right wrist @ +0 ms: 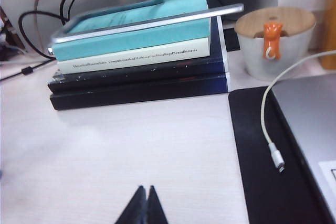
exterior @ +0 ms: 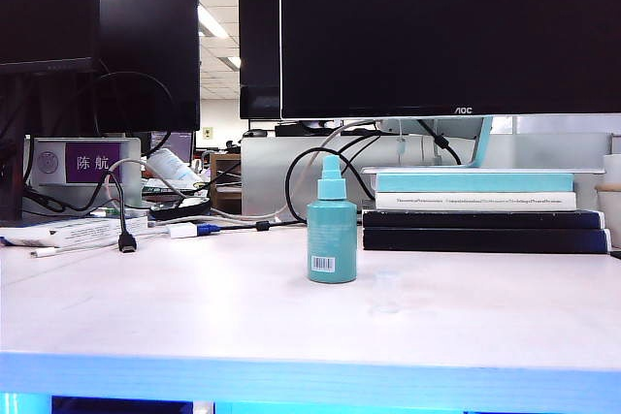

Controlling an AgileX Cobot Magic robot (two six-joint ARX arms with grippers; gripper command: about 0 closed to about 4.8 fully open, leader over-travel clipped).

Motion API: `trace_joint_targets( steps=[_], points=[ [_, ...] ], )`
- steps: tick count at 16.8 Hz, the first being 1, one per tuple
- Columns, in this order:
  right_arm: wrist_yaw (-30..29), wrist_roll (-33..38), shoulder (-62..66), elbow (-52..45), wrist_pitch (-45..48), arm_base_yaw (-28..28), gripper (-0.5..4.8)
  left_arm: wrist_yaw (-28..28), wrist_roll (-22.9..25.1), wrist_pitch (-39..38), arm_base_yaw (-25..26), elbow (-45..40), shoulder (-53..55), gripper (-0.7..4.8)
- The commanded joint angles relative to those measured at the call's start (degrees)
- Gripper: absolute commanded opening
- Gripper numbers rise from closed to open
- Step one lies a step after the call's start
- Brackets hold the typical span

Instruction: Pick up the sprayer with the left hand, pick up its lid with the right hand then put the lid on the sprayer.

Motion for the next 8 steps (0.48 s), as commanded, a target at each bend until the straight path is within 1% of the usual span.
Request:
trace_joint_targets(
  steps=[1, 2, 5, 6, 7, 8],
  points=[
    [5.5, 3.4, 0.0, 1.9, -0.9, 0.0, -0.01, -2.1, -2.1, 2.6, 0.0, 3.6, 0.2, -0.05],
    [6.7, 3.3, 0.0, 3.2, -1.2, 0.0, -0.02, -2.7, -2.1, 2.0, 0.0, 5.4, 0.4, -0.06],
    [6.6, 3.4, 0.0, 5.1, -0.4, 0.1, -0.02, -2.2, -1.6, 2.0, 0.0, 9.4, 3.4, -0.06],
    [6.6, 3.4, 0.0, 5.5, -0.4, 0.1, -0.02, -1.2, -1.1, 2.0, 0.0, 11.2, 5.7, -0.05],
    [6.1, 3.4, 0.0, 5.7, -0.8, 0.1, -0.02, 2.2, 1.4, 2.0, 0.0, 13.6, 9.4, -0.05],
    [3.0, 3.4, 0.0, 5.7, -1.6, 0.1, -0.02, 8.4, 4.9, 2.1, 0.0, 17.3, 15.7, -0.06]
  ],
)
